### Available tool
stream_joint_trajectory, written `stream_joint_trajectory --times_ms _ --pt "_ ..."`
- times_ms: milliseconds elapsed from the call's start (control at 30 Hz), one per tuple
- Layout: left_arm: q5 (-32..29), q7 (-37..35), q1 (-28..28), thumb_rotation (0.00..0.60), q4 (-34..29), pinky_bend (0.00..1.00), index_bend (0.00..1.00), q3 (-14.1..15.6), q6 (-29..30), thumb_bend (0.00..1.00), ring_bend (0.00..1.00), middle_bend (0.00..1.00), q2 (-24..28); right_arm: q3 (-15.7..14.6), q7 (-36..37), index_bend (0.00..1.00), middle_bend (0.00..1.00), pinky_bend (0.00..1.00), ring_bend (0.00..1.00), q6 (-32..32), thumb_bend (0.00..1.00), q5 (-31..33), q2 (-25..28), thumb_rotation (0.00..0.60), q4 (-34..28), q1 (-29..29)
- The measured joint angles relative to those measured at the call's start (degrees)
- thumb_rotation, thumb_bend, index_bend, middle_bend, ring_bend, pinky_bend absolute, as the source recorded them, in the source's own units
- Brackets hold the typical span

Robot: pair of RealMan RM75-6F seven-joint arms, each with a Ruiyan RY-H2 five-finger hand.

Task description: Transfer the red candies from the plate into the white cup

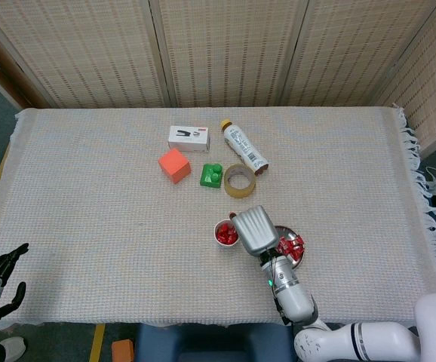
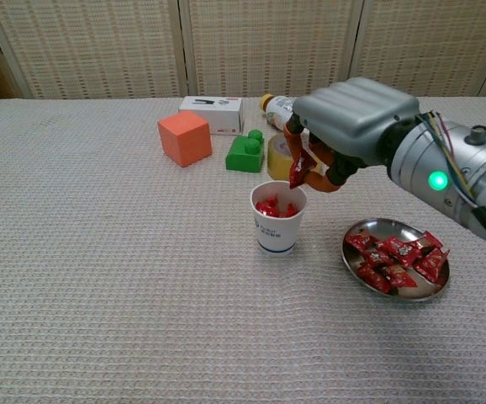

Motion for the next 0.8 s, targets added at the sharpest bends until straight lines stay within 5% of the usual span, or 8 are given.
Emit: stream_joint_trajectory --times_ms 200,433,800 --pt "-0.2 -0.9 0.0 0.600 0.2 0.28 0.00 -0.1 0.0 0.54 0.21 0.15 0.2 0.2 -2.2 0.51 0.79 0.99 0.76 0.5 0.39 3.3 -3.9 0.600 3.9 3.2" --pt "-0.1 -1.0 -0.1 0.600 0.2 0.28 0.00 -0.1 0.0 0.54 0.21 0.15 0.3 -0.5 -2.4 0.18 0.79 0.99 0.74 0.9 0.39 5.0 -4.9 0.600 5.1 4.5" --pt "0.2 -1.8 0.3 0.600 0.4 0.28 0.00 -0.1 0.9 0.54 0.21 0.15 0.4 -1.9 -1.9 0.14 0.79 0.99 0.72 3.1 0.35 5.0 -2.0 0.600 1.9 4.2"
